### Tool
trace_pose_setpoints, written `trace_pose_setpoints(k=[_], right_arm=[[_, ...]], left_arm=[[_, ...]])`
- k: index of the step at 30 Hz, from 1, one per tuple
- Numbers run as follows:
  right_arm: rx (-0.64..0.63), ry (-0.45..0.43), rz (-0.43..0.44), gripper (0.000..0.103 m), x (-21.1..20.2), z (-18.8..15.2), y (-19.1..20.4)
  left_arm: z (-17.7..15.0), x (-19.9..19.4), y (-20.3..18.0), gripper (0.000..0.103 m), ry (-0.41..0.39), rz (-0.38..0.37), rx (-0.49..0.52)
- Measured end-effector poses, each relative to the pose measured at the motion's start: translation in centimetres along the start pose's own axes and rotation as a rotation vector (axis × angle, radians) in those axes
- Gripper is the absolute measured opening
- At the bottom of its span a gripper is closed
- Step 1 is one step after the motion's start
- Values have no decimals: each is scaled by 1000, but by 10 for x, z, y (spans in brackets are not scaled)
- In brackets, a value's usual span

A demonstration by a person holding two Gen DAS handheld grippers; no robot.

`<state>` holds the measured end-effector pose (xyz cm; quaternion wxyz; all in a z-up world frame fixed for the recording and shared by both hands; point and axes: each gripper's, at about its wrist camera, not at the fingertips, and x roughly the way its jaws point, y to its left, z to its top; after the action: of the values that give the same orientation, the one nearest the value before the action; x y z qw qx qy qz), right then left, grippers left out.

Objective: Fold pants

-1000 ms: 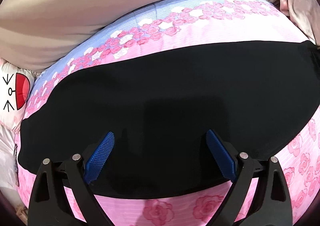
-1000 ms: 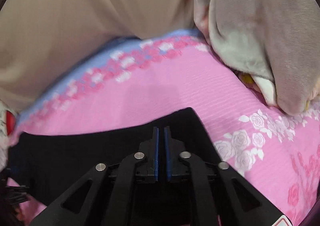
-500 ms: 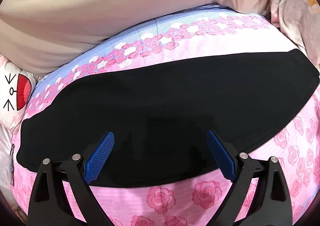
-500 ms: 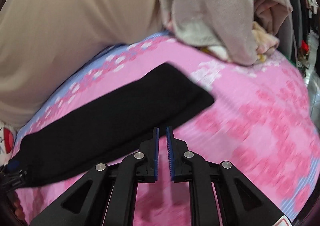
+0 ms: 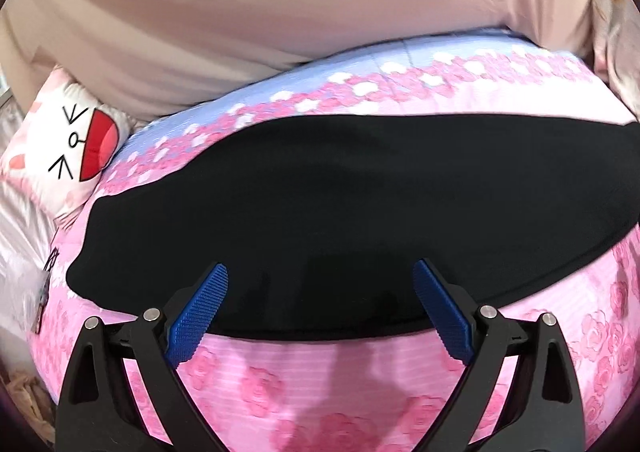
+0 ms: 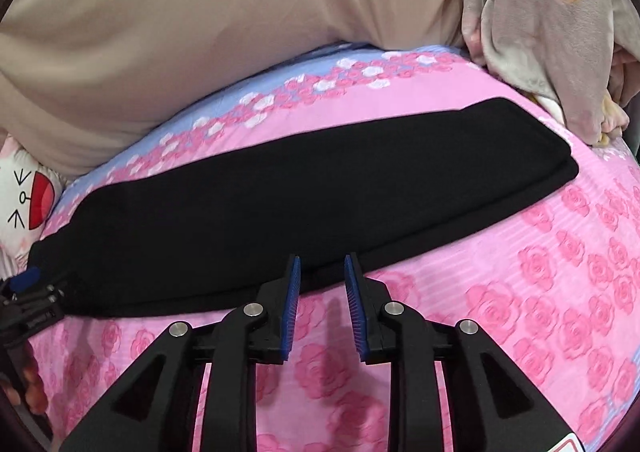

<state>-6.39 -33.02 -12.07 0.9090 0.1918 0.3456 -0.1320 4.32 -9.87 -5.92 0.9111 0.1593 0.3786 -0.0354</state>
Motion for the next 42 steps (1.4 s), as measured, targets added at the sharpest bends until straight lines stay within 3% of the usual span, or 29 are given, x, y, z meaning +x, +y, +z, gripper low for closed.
trace_pose_setpoints(k=[8,12,25,33,42], right_arm=[[27,43,-49,23,15,-5,11],[30,62,-73,33,19,-7,15],[50,52,-93,43,13,-12,12],[117,9,-100,43,-3,-13,-21],[159,-42,-131,46,-20,-5,-66]], left_arm=[[1,8,33,92,-11,-11,-73],[0,11,38,92,-10,-38,-83],[-2,16,41,92,9,-103,-87],[-3,19,32,92,21,-94,-85],[4,8,-4,92,16,-94,-39]])
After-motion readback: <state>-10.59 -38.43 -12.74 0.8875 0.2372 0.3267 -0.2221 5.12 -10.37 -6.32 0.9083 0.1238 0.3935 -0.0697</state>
